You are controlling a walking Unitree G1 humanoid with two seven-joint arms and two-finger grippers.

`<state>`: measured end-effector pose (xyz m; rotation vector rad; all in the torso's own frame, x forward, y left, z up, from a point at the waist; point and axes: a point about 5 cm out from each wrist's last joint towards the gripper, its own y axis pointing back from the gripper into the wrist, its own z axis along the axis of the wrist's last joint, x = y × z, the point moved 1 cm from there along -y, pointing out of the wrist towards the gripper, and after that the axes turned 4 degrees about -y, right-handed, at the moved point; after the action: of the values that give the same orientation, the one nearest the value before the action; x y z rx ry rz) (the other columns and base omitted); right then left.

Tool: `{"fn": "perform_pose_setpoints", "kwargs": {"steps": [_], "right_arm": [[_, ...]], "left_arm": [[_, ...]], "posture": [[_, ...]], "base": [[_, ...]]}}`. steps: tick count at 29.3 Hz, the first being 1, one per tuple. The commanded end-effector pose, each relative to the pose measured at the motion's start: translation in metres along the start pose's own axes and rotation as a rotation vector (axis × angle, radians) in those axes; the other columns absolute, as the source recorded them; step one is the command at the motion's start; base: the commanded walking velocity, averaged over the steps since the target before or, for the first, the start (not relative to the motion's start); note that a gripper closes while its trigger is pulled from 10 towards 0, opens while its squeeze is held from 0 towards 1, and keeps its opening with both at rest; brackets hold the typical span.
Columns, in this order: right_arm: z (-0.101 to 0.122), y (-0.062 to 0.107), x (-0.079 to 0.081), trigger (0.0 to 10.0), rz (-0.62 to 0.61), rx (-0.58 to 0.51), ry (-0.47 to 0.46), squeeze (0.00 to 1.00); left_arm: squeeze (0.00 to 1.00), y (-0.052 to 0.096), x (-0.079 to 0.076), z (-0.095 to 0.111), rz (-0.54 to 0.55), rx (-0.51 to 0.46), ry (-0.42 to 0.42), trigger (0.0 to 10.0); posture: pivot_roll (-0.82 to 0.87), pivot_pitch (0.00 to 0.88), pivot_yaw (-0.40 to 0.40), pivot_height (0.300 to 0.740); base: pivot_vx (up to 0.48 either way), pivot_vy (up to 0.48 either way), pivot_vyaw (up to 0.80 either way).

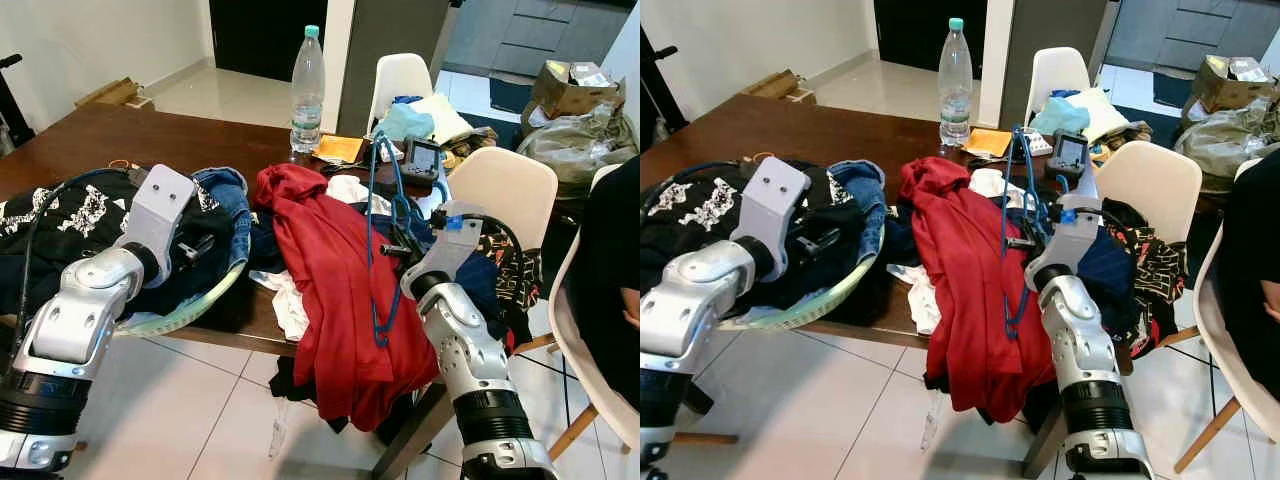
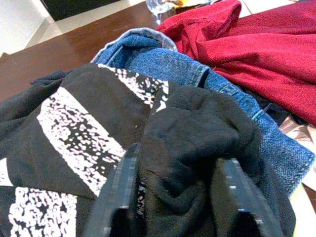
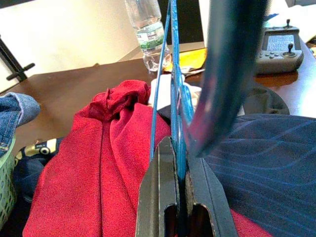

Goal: Hang hanger

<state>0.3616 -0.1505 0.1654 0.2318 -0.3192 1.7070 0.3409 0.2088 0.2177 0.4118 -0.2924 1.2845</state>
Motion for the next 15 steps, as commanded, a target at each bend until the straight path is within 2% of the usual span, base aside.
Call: {"fn": "perform_pose_setpoints", "kwargs": {"steps": [1, 9, 15], "right_arm": [[-0.005, 0.003, -0.006, 10.0, -0.027, 0.02, -0.008, 0.0], [-0.005, 0.002, -0.006, 10.0, -0.029, 0.022, -0.019, 0.0], [-0.006, 0.002, -0.006, 10.0, -0.03, 0.022, -0.021, 0.0]], "left_arm": [[0.0, -0.002, -0.004, -0.001, -0.02, 0.005, -0.012, 0.0], [0.0, -0.001, 0.008, -0.007, 0.019, 0.026, -0.013, 0.0], [0.0, -0.002, 0.01, -0.007, 0.032, 0.022, -0.005, 0.0]], "posture": [[0.14, 0.055, -0.067, 0.74], [0.15, 0.053, -0.066, 0.74], [0.15, 0.053, -0.066, 0.74]], "base": [[0.0, 0.0, 0.0], [0.0, 0.0, 0.0], [0.0, 0.0, 0.0]]}}
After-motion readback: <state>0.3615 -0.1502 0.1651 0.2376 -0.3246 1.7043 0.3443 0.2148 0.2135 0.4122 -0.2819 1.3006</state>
